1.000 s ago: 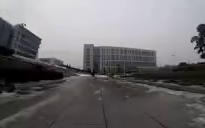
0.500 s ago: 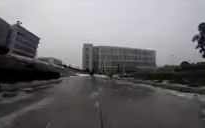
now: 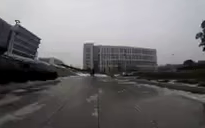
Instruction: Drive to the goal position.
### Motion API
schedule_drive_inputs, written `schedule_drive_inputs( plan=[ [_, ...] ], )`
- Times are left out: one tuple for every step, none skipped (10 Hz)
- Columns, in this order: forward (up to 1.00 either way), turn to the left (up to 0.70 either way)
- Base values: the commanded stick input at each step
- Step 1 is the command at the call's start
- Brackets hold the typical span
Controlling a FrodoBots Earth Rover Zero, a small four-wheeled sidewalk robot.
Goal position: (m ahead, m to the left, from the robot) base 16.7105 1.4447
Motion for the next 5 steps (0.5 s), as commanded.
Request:
schedule_drive_inputs(
  plan=[
    [1.00,0.27],
    [1.00,0.27],
    [1.00,0.00],
    [1.00,0.00],
    [1.00,0.00]
  ],
)
